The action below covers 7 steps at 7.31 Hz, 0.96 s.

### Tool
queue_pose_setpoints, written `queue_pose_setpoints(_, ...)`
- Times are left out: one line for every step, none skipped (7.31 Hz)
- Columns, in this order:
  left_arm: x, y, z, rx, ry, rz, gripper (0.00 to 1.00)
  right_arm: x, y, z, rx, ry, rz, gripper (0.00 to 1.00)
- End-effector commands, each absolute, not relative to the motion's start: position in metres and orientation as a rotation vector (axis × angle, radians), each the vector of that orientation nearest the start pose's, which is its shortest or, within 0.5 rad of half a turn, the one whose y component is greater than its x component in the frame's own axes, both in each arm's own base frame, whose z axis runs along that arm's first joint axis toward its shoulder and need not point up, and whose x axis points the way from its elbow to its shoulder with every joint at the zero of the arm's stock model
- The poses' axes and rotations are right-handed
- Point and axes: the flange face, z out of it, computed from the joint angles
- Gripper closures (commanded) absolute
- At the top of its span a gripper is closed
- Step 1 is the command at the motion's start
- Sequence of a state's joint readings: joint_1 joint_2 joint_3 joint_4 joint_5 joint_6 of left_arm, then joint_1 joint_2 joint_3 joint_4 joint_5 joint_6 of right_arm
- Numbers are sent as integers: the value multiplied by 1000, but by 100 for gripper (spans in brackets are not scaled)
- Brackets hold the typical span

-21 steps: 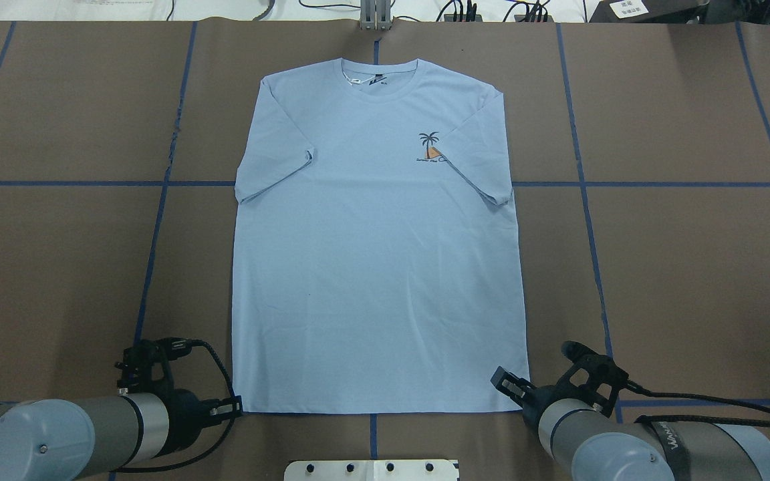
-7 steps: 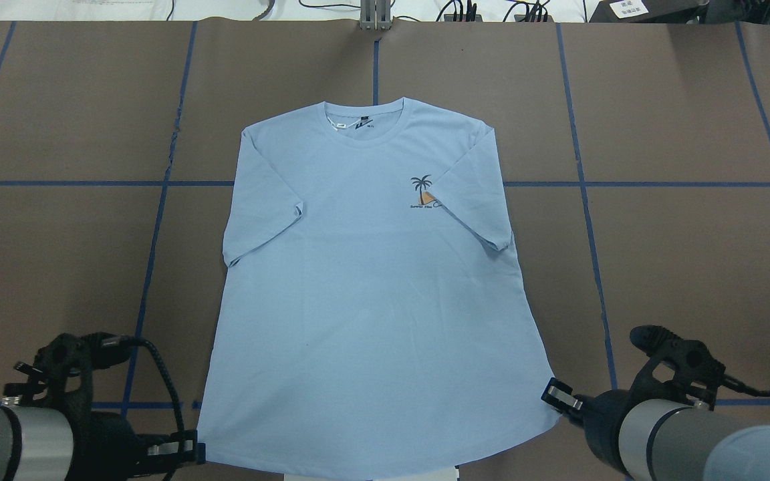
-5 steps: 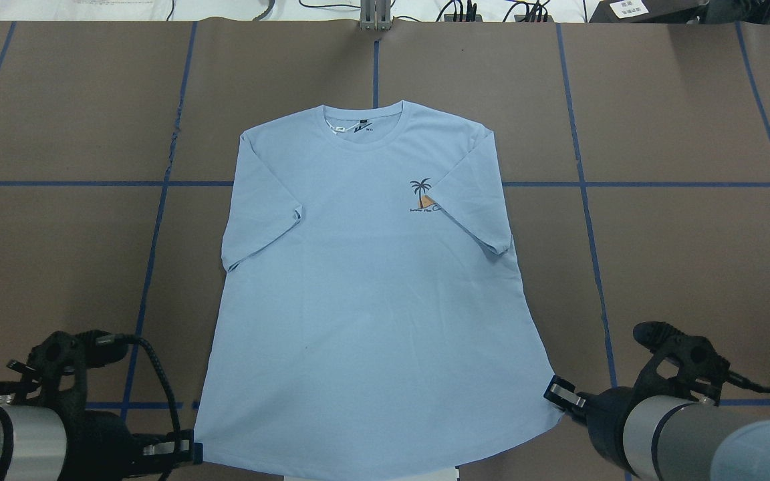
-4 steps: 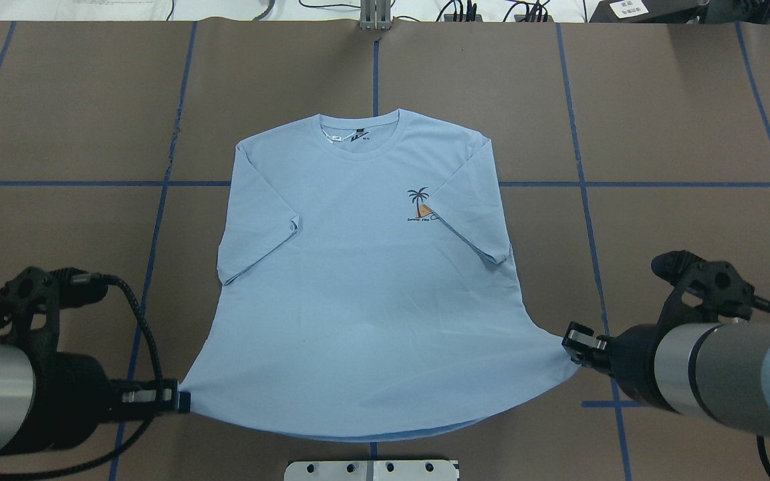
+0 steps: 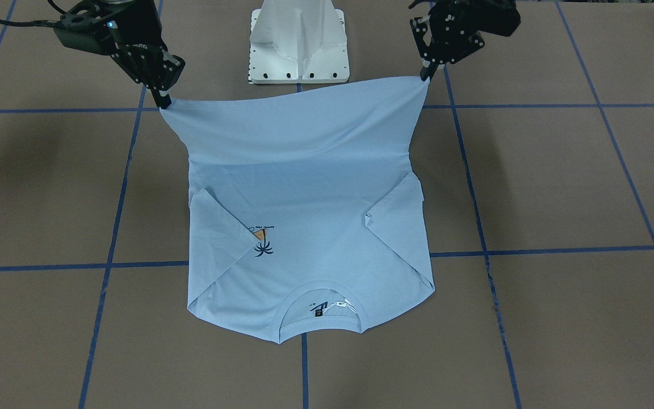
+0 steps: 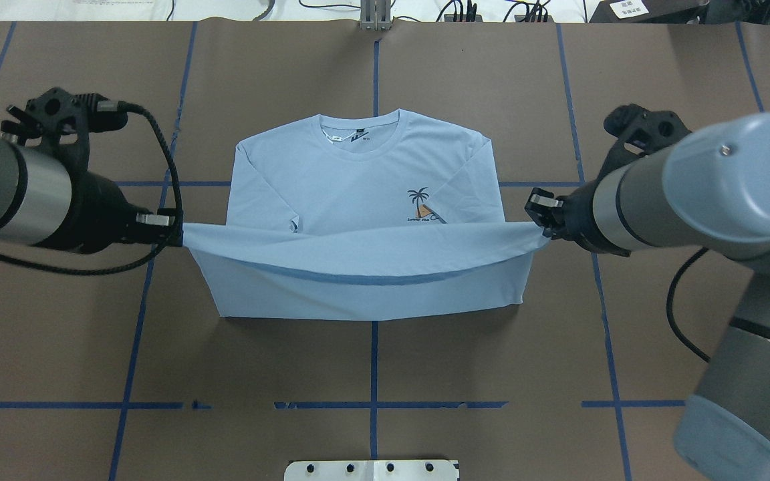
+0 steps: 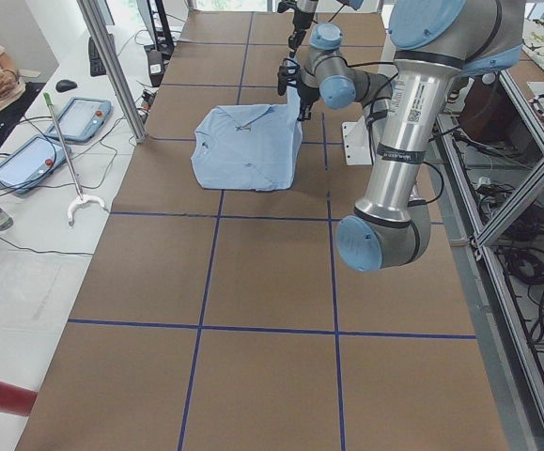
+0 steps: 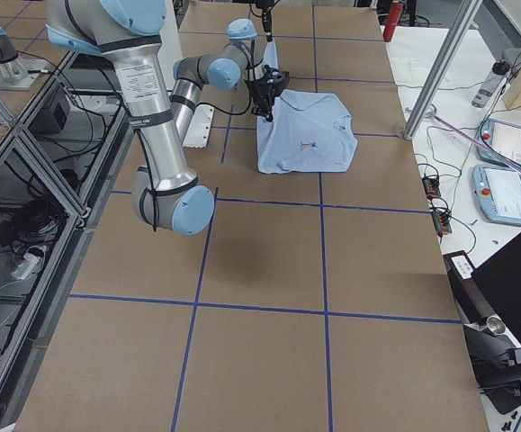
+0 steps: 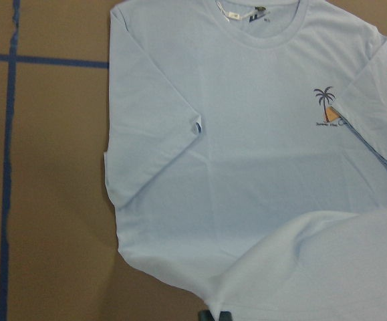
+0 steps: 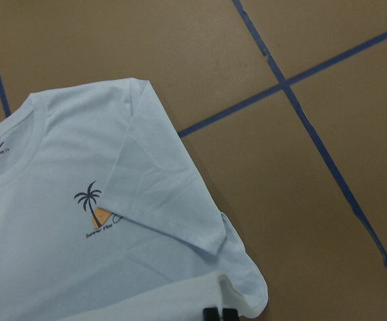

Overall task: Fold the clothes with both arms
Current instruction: 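Lift the hem and fold it toward the collar with both grippers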

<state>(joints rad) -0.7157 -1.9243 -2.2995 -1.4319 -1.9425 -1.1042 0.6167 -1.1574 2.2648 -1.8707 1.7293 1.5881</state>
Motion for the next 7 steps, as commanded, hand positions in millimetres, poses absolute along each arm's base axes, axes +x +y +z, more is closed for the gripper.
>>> queue_pose_setpoints(308, -442, 211, 249, 871, -55, 100, -367, -435, 198, 118, -750, 522, 100)
queue_pose_setpoints(327, -463, 223, 238, 851, -63, 100, -386, -464, 200, 141, -737, 497, 100)
queue_pose_setpoints(344, -487, 245, 266, 813, -86, 100, -399, -493, 221, 152, -727, 503, 100)
queue_pose_setpoints(364, -511, 265, 283, 799, -97, 100, -405, -523, 242, 182, -731, 490, 100)
queue_pose_setpoints(383, -534, 279, 292, 805, -102, 100, -416, -553, 256, 193, -711, 483, 100)
queue_pose_setpoints(404, -556, 292, 298, 802, -105, 100, -447, -583, 261, 181, -680, 483, 100)
queue_pose_setpoints(418, -574, 309, 310, 767, -120, 100, -472, -604, 266, 182, -682, 483, 100)
